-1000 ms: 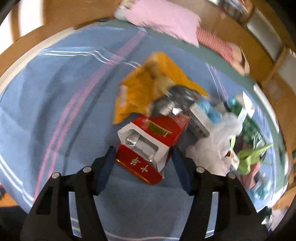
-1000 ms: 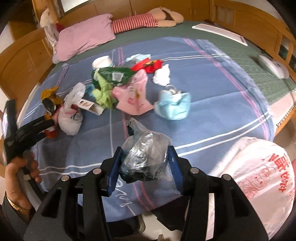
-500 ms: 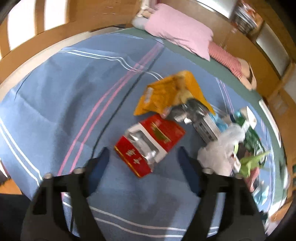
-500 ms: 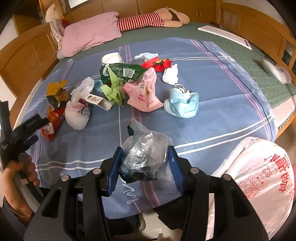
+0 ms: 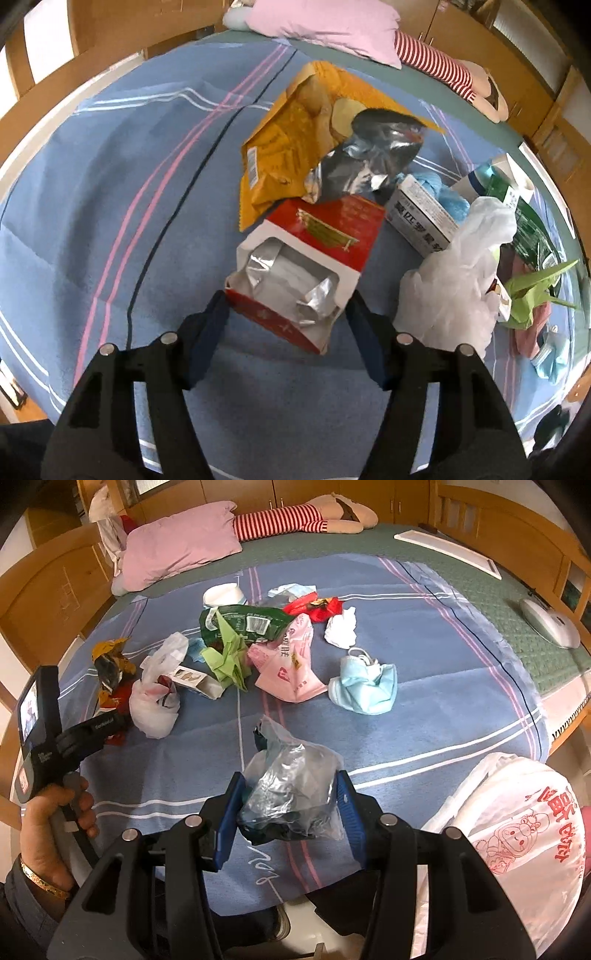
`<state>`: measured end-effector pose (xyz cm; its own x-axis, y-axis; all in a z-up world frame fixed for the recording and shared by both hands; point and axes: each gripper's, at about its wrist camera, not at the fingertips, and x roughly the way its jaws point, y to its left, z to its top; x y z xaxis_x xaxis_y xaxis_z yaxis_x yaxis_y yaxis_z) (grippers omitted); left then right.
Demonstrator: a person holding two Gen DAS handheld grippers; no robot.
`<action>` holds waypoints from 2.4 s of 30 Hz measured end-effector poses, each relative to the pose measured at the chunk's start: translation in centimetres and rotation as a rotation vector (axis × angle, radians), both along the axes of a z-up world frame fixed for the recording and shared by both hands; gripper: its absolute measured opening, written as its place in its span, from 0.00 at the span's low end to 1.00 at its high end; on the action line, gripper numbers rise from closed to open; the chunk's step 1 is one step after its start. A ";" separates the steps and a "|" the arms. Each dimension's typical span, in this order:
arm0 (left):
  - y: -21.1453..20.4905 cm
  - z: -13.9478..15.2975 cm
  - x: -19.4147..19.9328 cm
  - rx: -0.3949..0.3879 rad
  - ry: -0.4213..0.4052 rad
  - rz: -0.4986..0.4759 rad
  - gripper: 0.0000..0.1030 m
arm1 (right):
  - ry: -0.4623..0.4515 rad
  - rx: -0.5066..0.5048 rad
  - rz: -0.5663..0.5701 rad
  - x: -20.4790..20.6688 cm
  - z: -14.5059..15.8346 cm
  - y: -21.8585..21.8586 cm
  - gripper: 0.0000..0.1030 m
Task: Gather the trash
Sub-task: 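Grasp the red cigarette box with the left tool while the right tool grasps a clear plastic bag, then carry the red box and clear bag to the basket and release both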
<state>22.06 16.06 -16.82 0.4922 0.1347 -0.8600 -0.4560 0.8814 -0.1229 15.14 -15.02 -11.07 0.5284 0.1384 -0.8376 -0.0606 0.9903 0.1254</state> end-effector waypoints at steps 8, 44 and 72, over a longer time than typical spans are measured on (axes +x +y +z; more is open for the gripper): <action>-0.5 2.7 -2.6 0.110 -0.120 0.055 0.57 | 0.003 0.004 -0.009 0.0 -0.2 -0.2 0.49; -9.2 8.9 -9.5 0.052 -0.518 -0.257 0.57 | 0.057 -0.059 -0.226 -8.8 2.4 -15.7 0.72; -19.4 7.0 -8.0 -0.292 -0.335 -0.751 0.91 | -0.059 -0.135 -0.735 -7.6 -1.5 -33.1 0.78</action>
<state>14.04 -3.32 -9.78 0.5956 -0.5300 -0.6037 0.3334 0.8468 -0.4145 7.51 -48.09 -12.53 0.4899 -0.3697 -0.7895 0.6199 0.7845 0.0173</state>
